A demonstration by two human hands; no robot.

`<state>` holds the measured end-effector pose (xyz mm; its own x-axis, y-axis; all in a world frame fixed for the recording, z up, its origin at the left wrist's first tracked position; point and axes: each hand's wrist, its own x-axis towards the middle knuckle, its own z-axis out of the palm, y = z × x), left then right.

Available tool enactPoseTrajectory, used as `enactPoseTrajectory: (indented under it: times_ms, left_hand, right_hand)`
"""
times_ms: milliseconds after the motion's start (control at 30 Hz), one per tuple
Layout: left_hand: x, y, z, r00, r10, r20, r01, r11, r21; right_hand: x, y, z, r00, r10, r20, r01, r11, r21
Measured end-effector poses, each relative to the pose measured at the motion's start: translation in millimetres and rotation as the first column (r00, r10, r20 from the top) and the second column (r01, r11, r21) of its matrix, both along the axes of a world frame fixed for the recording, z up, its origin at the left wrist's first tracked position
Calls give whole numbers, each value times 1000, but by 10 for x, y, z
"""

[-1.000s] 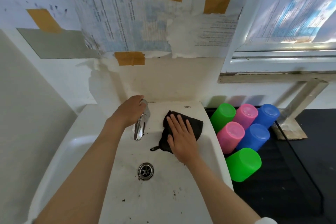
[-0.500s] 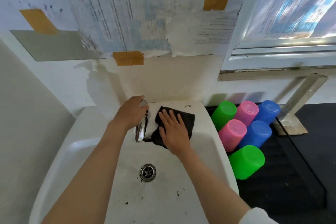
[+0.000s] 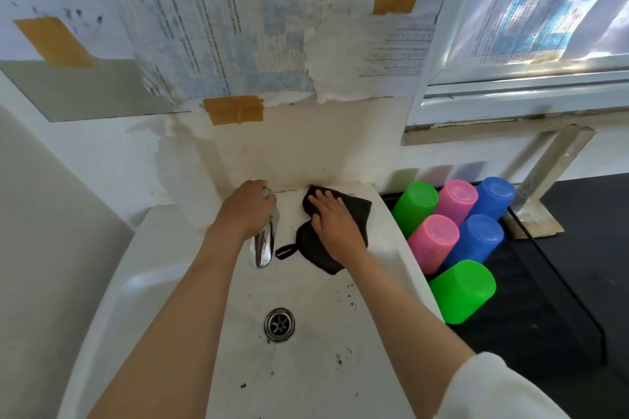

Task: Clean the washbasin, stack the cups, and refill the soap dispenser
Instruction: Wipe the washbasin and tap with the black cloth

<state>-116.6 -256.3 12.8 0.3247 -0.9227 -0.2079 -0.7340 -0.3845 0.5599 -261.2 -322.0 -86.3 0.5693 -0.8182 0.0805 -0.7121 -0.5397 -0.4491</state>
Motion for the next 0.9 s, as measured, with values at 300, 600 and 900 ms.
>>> enactPoseTrajectory:
  times_ms: [300,600,900]
  left_hand:
    - [12,-19,-62,1000,15,25,-14,998,-67]
    - [-9,-9,-45,997,60,-51,-64,996,-65]
    - [12,39,-65,1000,8,-26,-11,995,-96]
  right_hand:
    - [268,748,-302,997,62,52,-57,994,-94]
    - [695,1055,-385,939,303,160,-272,943,-191]
    - [1340,1186,-243,919,336,-207,-363,925,-113]
